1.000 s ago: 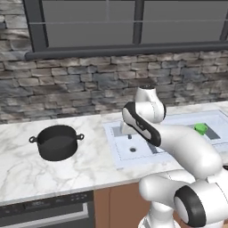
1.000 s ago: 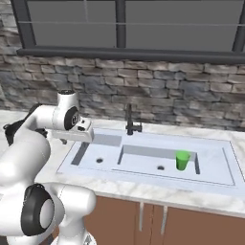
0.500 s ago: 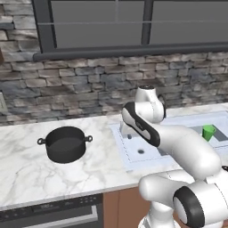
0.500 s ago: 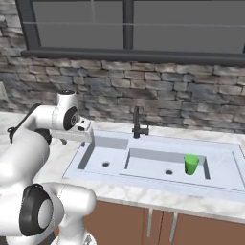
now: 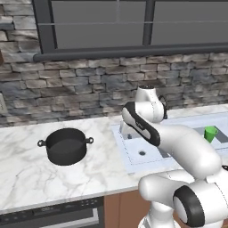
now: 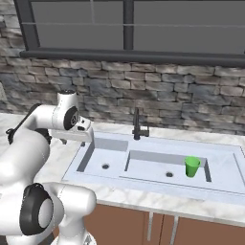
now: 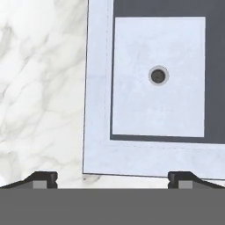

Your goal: Place the pot in the left basin and the cup in the right basin of the sink.

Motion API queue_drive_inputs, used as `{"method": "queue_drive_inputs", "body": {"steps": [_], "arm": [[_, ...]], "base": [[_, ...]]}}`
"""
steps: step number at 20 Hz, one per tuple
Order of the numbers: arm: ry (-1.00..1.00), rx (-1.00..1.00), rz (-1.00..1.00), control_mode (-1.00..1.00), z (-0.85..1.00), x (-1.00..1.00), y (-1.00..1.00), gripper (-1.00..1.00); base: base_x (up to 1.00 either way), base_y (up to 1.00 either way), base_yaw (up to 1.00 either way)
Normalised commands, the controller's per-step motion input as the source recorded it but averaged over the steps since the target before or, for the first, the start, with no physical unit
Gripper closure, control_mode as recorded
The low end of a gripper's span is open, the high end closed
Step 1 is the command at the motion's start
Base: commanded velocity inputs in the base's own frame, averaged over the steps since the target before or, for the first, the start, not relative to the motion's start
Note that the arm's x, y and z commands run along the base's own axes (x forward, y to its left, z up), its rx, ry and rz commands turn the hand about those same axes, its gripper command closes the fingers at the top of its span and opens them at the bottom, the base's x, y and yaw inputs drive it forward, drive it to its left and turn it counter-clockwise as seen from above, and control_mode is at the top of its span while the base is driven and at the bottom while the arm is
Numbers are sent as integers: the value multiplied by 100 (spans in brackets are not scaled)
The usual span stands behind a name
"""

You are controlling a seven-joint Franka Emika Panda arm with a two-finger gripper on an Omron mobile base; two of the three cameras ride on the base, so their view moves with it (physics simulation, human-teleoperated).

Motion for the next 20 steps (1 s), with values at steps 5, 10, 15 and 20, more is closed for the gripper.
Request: {"method": "queue_drive_inputs", "body": {"steps": [5,10,15,20], "arm": [[0,0,0,-100,0,0,0,-100],[-1,0,-2,-100,0,22,15,-100],[-2,-1,-9,-100,-2,60,64,-100],[0,-3,-10,-100,-9,58,76,-100]], "base": [[10,9,0],[0,0,0],[0,0,0],[0,0,0]]}}
